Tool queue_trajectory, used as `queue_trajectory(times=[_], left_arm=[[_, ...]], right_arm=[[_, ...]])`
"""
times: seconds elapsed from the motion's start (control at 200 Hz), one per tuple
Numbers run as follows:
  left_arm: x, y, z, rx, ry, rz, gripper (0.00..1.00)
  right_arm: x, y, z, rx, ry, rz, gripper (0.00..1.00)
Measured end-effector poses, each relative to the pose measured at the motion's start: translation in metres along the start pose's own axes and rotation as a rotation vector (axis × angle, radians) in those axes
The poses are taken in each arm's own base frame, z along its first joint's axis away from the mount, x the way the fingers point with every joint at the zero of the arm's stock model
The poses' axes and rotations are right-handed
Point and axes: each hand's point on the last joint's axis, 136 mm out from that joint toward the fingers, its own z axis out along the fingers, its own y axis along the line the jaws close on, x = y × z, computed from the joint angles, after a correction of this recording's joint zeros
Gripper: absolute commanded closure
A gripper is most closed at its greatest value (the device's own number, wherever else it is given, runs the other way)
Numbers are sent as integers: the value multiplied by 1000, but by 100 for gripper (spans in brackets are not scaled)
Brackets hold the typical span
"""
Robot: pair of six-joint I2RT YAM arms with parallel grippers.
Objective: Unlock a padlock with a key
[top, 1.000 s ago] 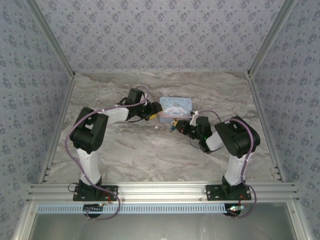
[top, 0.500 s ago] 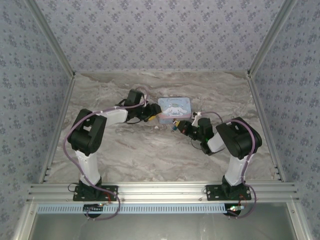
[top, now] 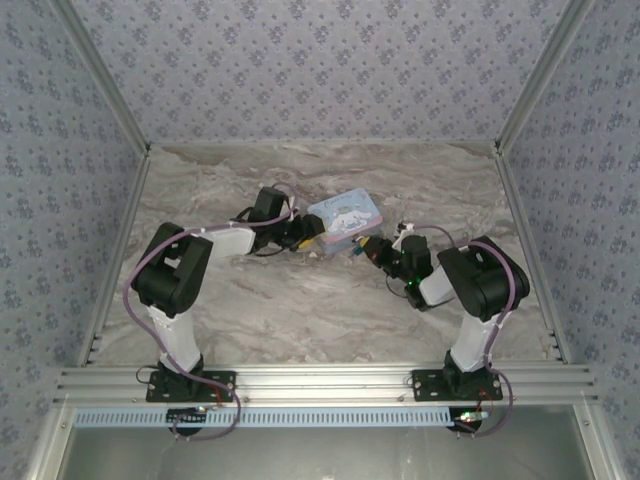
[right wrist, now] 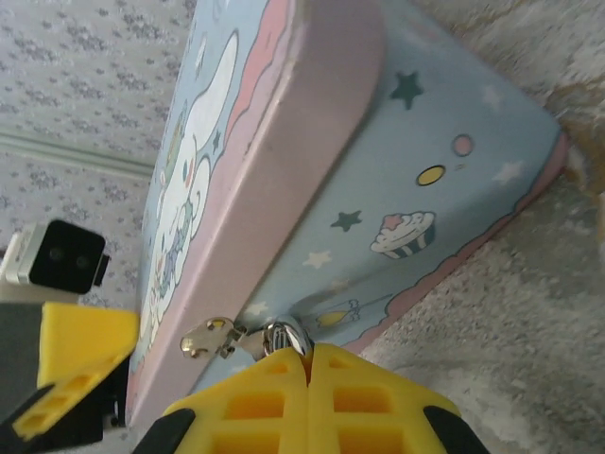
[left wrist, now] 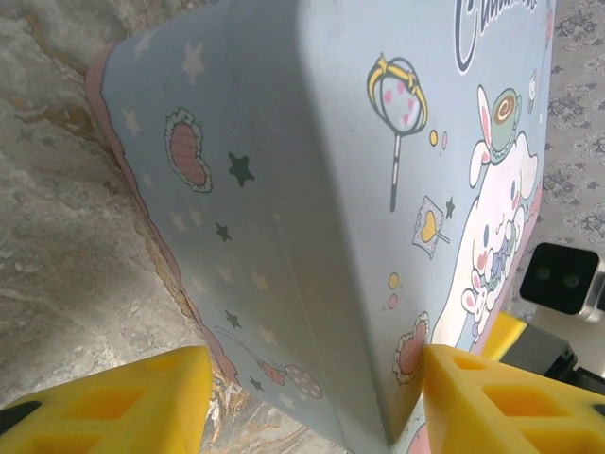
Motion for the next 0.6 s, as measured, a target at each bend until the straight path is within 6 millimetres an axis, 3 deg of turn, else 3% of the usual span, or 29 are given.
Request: queue_trajectory(times=[0.315, 0.6], left_arm=[[2, 2, -2, 25, -3, -30, 42], [-9, 13, -13, 24, -13, -65, 41]], right_arm=[[-21, -8, -4, 37, -69, 37, 100], [-27, 16, -26, 39, -78, -69, 100]])
